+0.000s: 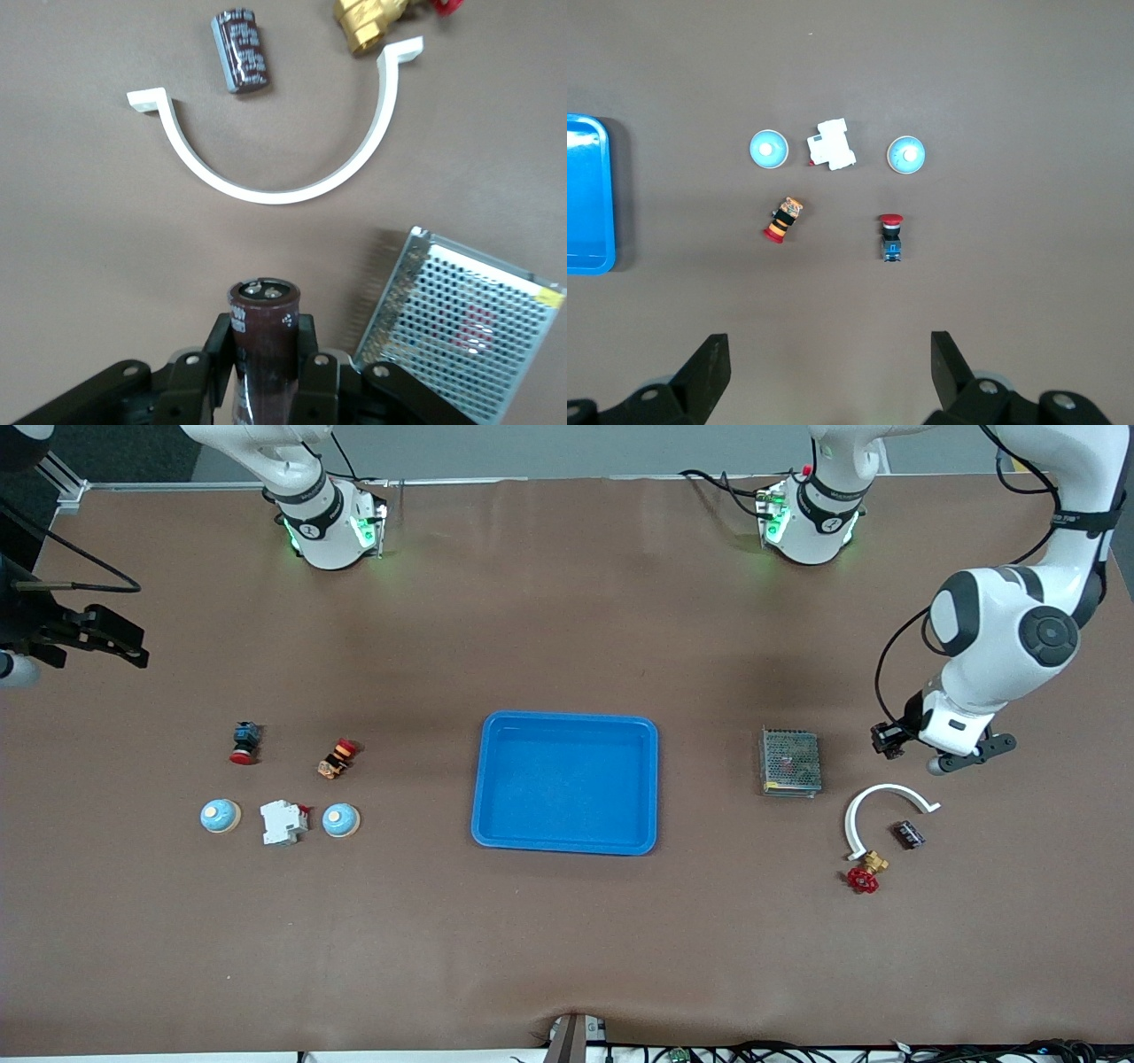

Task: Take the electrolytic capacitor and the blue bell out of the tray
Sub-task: 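Lower the capacitor beside the first capacitor and open the left gripper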

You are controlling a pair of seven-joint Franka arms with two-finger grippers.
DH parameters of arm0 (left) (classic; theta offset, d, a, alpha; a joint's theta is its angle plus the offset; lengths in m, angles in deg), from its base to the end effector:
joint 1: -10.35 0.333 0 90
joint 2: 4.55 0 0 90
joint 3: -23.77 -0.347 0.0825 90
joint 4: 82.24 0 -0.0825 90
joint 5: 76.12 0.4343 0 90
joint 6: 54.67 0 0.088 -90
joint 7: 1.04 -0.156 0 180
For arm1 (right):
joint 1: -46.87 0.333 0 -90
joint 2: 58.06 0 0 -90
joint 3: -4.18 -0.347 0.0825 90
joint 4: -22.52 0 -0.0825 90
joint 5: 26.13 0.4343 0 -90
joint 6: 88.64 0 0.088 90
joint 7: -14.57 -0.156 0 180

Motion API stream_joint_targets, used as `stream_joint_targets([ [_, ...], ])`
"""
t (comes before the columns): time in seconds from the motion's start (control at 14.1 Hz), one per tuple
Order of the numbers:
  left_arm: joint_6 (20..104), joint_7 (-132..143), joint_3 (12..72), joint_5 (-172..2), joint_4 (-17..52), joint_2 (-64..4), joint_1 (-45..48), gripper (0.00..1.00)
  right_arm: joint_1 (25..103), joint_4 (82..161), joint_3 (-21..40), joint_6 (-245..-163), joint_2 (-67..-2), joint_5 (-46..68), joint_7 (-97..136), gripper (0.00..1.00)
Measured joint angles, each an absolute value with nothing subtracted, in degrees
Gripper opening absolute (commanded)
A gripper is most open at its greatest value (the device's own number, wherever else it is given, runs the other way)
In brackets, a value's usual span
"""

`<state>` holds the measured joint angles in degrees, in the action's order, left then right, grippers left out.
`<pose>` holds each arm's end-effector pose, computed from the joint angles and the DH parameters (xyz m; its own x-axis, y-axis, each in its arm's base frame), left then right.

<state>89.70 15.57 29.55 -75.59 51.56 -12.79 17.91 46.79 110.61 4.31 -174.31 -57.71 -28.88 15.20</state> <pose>0.5577 0.0165 0.2210 0.9501 0.3099 0.0372 0.3093 -0.9508 0.0202 0.5968 -0.0100 0.6139 0.9988 0.0037 -0.0488 0.0060 -0.9989 0.0474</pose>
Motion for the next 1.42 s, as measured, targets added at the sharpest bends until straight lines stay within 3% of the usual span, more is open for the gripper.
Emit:
stream_joint_targets([
  [0.57, 101.4, 15.4, 29.4, -66.7, 54.2, -22.5, 22.3, 0.00, 43.2, 110.6, 3.4, -174.1, -58.9, -28.8, 16.0, 1.00],
  [1.21, 102.5, 15.2, 29.5, -66.3, 52.4, -25.3, 22.6, 0.02, 39.7, 111.0, 3.6, -173.6, -61.3, -25.4, 19.3, 1.00],
  [1.28, 102.5, 15.2, 29.5, -66.3, 52.4, -25.3, 22.6, 0.41, 39.4, 111.3, 3.9, -173.6, -61.4, -24.2, 19.3, 1.00],
  [1.35, 102.5, 15.1, 29.5, -66.3, 52.4, -25.3, 22.6, 0.62, 39.2, 111.4, 4.0, -173.7, -61.4, -23.7, 19.3, 1.00],
  [1.42, 102.5, 15.1, 29.5, -66.3, 52.3, -25.3, 22.6, 1.00, 39.1, 111.6, 4.1, -173.9, -61.5, -23.5, 19.3, 1.00],
])
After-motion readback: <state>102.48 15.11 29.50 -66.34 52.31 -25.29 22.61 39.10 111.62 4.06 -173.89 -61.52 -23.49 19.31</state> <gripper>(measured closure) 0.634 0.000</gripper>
